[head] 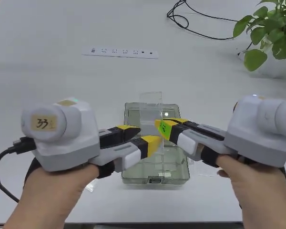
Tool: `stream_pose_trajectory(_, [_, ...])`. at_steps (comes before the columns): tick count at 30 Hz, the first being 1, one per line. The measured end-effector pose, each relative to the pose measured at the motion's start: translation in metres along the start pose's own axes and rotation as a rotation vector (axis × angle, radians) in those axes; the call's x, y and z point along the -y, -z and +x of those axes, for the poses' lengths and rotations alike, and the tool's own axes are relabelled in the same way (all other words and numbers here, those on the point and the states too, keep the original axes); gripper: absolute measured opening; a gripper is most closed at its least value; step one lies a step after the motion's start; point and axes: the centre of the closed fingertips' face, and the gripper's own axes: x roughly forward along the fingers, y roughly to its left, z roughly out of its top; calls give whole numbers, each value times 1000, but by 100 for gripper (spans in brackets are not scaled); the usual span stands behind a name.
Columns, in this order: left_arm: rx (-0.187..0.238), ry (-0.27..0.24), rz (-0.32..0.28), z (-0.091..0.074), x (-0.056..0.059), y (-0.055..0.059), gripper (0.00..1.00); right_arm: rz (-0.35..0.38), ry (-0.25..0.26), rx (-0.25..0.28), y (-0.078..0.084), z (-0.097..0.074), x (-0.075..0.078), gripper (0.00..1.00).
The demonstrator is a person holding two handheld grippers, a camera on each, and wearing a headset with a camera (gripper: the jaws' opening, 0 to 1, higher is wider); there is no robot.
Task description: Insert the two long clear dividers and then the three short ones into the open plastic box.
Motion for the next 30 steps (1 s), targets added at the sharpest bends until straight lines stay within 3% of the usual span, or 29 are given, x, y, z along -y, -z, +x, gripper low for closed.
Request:
stream_pose_trajectory(12, [-7, 25, 39, -6, -2, 3, 39, 13, 15, 11, -10, -8, 7, 6])
stream_pose_trajectory(27, [-56, 50, 219, -25, -23, 20, 69, 36, 87, -39, -3, -16, 30, 6])
stream_pose_trajectory(30, [-74, 60, 287, -30, -28, 26, 75, 53, 103, -62, 1, -16, 36, 6])
